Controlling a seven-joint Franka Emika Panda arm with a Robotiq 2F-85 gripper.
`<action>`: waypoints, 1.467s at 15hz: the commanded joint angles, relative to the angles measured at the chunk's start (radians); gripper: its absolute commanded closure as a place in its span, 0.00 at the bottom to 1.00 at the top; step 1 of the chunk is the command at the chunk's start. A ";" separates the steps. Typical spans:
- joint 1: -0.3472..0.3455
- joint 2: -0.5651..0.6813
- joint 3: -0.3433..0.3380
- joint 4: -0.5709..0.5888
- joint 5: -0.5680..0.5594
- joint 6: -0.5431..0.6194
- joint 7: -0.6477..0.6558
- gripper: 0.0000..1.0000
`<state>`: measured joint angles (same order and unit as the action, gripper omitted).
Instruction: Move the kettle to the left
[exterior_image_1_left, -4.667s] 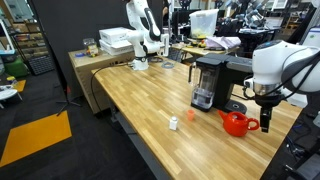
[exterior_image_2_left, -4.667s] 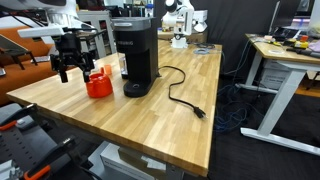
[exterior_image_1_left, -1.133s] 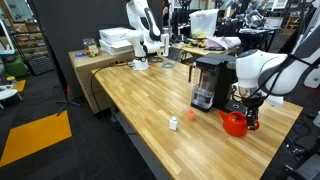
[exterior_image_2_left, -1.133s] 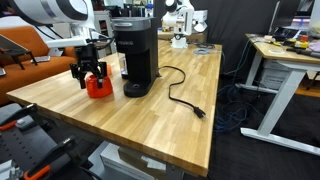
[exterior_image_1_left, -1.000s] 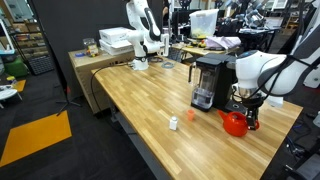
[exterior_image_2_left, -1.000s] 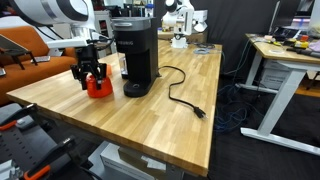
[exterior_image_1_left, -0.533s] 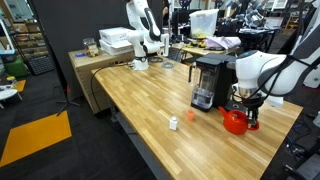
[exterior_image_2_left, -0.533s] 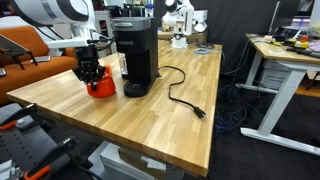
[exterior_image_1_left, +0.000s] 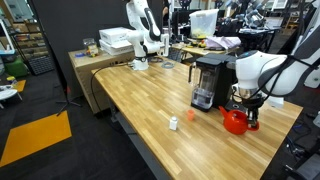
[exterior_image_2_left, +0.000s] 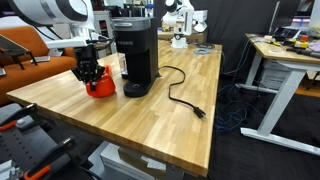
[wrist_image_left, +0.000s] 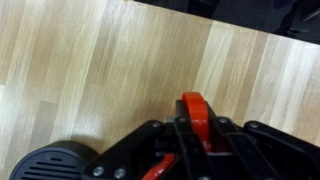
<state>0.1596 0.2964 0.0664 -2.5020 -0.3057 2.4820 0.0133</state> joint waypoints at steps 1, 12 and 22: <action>0.002 -0.034 0.020 -0.036 0.005 0.018 -0.021 0.96; 0.053 -0.097 0.104 -0.051 0.022 -0.020 -0.011 0.96; 0.179 -0.041 0.183 0.120 0.001 -0.145 0.070 0.96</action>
<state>0.3166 0.2252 0.2406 -2.4456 -0.3018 2.4077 0.0646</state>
